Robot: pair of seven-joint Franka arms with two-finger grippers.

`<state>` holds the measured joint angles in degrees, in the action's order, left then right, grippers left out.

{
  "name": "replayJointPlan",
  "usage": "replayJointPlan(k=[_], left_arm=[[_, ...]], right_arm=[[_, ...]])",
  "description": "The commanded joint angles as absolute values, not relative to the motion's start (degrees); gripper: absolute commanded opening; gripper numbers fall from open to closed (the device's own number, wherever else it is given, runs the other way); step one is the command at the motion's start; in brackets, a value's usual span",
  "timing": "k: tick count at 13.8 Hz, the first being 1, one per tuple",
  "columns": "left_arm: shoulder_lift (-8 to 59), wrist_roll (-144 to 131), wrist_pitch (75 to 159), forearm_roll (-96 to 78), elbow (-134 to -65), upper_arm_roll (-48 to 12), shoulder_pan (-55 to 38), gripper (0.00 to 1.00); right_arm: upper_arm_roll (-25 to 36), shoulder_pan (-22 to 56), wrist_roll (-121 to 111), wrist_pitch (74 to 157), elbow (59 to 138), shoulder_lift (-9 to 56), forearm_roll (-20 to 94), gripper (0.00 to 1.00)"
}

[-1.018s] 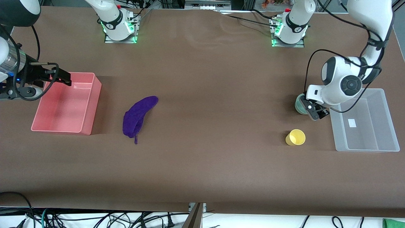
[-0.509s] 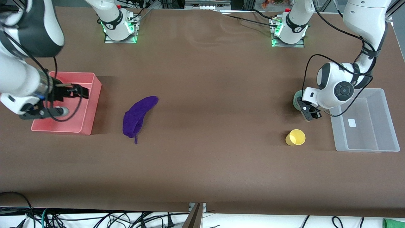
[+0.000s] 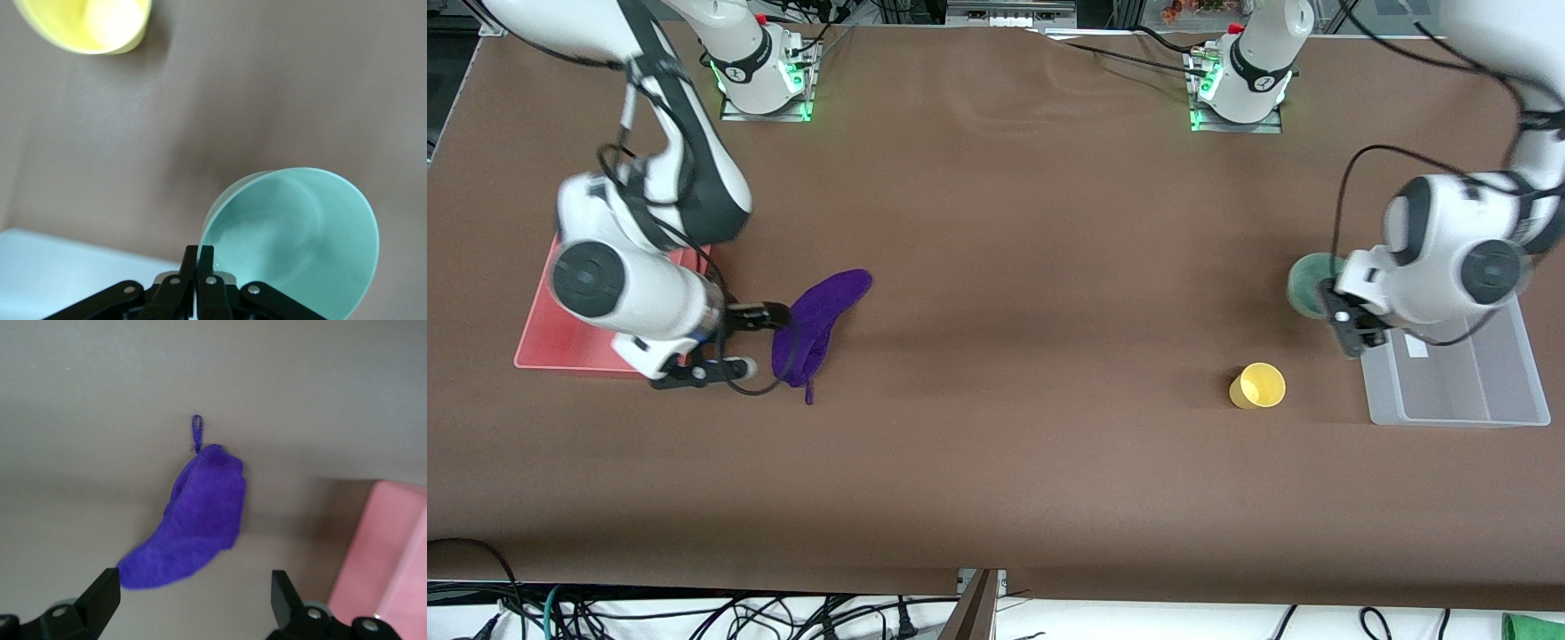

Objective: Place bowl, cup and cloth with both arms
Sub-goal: 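Carry the green bowl into the clear bin while the right gripper reaches the cloth, then lift the purple cloth with the right gripper while the left gripper reaches the cup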

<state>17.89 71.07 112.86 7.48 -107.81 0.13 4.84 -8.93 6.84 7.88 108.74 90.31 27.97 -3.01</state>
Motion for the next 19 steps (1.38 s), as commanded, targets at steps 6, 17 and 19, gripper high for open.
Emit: replayJointPlan(k=[6, 17, 19], left_arm=[[31.80, 82.42, 114.84, 13.98, -92.11, 0.00, 18.01, 0.00], [29.71, 69.93, 105.25, 8.17, -85.46, -7.10, 19.52, 1.00], [29.88, 58.06, 101.00, 7.74, -82.63, -10.09, 17.33, 1.00]], right_arm=[[-8.79, 8.17, 8.52, 122.08, 100.80, 32.25, -2.55, 1.00], [-8.44, 8.17, 8.52, 122.96, 102.48, 34.37, -2.46, 0.00], [-8.44, 8.17, 8.35, 122.87, 102.22, 34.10, -2.55, 0.00]])
